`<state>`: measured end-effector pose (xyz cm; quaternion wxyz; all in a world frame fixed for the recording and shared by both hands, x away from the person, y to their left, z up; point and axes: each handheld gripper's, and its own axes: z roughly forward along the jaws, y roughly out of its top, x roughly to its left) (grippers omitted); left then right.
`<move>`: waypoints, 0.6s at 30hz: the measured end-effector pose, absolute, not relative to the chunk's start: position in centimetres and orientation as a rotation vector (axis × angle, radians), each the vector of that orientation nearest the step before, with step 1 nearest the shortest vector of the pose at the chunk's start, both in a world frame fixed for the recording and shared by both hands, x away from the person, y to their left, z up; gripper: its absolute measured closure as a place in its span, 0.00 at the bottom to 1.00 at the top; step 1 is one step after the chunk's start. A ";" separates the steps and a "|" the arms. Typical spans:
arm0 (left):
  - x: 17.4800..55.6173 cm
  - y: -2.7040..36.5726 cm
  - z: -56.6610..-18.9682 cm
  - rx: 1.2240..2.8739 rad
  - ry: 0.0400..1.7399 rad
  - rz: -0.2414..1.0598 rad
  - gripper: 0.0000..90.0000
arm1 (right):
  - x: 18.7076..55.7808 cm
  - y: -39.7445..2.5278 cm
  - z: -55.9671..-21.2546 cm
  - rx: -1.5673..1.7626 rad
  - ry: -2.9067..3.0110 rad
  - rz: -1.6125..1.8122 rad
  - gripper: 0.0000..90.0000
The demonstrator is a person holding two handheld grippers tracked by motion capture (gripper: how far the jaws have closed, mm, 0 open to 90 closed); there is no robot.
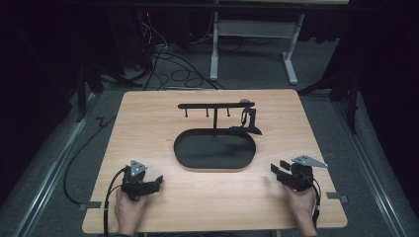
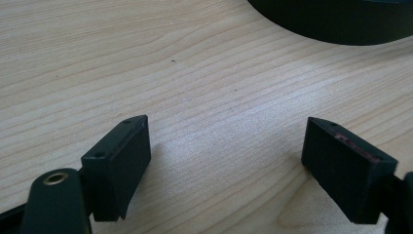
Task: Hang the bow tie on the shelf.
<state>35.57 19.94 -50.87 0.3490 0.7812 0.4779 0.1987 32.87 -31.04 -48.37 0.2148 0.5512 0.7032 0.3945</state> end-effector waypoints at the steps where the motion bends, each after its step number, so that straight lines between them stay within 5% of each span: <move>1: 35.6 19.9 -50.9 2.025 1.239 0.515 0.21 | 33.0 -30.9 -48.6 1.531 1.954 1.078 0.62; 18: 35.6 19.9 -50.9 2.025 1.239 0.514 0.21 | 33.7 -30.5 -49.6 1.524 1.972 0.988 0.61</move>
